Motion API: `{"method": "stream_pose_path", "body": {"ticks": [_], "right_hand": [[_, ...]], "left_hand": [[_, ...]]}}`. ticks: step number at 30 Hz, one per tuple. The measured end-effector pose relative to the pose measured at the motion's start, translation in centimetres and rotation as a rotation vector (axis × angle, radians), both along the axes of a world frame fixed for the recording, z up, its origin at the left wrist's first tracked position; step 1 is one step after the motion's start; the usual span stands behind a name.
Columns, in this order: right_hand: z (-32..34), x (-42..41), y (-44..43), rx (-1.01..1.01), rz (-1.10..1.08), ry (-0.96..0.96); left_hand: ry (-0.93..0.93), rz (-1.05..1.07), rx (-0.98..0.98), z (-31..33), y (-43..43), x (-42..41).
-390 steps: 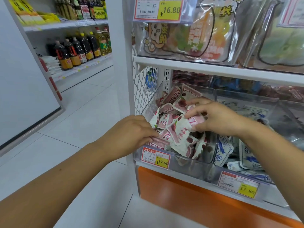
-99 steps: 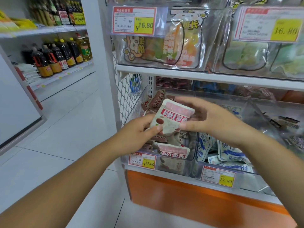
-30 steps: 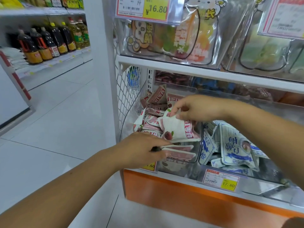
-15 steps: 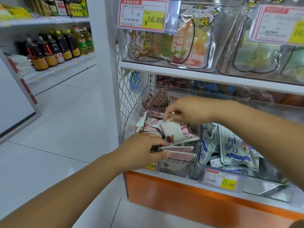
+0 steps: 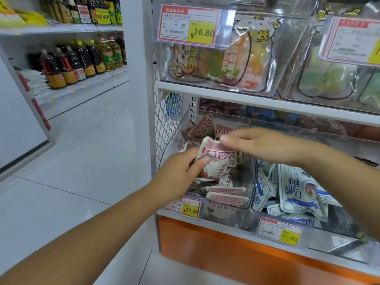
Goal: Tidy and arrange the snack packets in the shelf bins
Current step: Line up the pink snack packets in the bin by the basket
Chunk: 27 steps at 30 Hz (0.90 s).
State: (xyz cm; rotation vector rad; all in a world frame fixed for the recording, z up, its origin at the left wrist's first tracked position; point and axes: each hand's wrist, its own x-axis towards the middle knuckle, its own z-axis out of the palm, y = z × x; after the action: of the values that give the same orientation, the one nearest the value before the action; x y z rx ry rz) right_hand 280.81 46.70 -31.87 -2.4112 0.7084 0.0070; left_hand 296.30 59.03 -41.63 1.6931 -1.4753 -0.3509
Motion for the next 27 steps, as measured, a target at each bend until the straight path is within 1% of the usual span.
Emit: {"method": "stream_pose_path", "body": {"ticks": [2, 5, 6, 7, 10, 12, 14, 15, 17, 19, 21, 24, 25, 27], "right_hand": [[0.0, 0.1, 0.1, -0.051, 0.078, -0.037], [-1.1, 0.8, -0.5, -0.336, 0.122, 0.037], [-0.9, 0.8, -0.7, -0.4, 0.135, 0.067], [-0.7, 0.8, -0.9, -0.424, 0.14, 0.119], [-1.1, 0.7, -1.1, -0.458, 0.194, 0.362], [-3.1, 1.3, -0.8, -0.507, 0.279, 0.433], [-5.1, 2.1, -0.5, -0.561, 0.357, 0.528], [-5.5, 2.5, -0.6, -0.565, 0.362, 0.587], [-5.1, 3.3, -1.0, -0.489, 0.349, 0.675], [-4.2, 3.5, -1.3, -0.328, 0.324, 0.663], [-3.8, 3.6, -1.1, -0.248, 0.339, 0.631], [-3.5, 3.8, -0.9, -0.299, 0.385, 0.67], [-3.1, 4.2, -0.9, -0.326, 0.373, 0.645], [-2.4, 5.5, -1.0, -0.374, 0.318, 0.452]], "left_hand": [[0.042, -0.024, 0.016, 0.1, -0.1, 0.2], [0.159, -0.047, 0.09, -0.3, -0.4, 0.0], [0.144, -0.047, 0.134, -0.5, -0.4, 0.1], [0.088, -0.047, 0.184, -0.7, -0.3, 0.3], [-0.155, -0.082, 0.294, -0.9, 0.5, 1.0], [-0.289, -0.121, 0.314, -0.7, 1.0, 1.2], [-0.344, -0.148, 0.33, -0.4, 1.2, 1.3], [-0.347, -0.166, 0.34, -0.2, 1.3, 1.2], [-0.348, -0.205, 0.362, 0.0, 1.4, 1.2], [-0.38, -0.24, 0.366, 0.1, 1.6, 1.2], [-0.426, -0.248, 0.349, -0.1, 2.1, 1.3], [-0.549, -0.198, 0.327, -0.7, 3.0, 1.7], [-0.573, -0.181, 0.316, -0.9, 3.3, 1.8], [-0.585, -0.175, 0.291, -1.1, 3.7, 2.1]]}}
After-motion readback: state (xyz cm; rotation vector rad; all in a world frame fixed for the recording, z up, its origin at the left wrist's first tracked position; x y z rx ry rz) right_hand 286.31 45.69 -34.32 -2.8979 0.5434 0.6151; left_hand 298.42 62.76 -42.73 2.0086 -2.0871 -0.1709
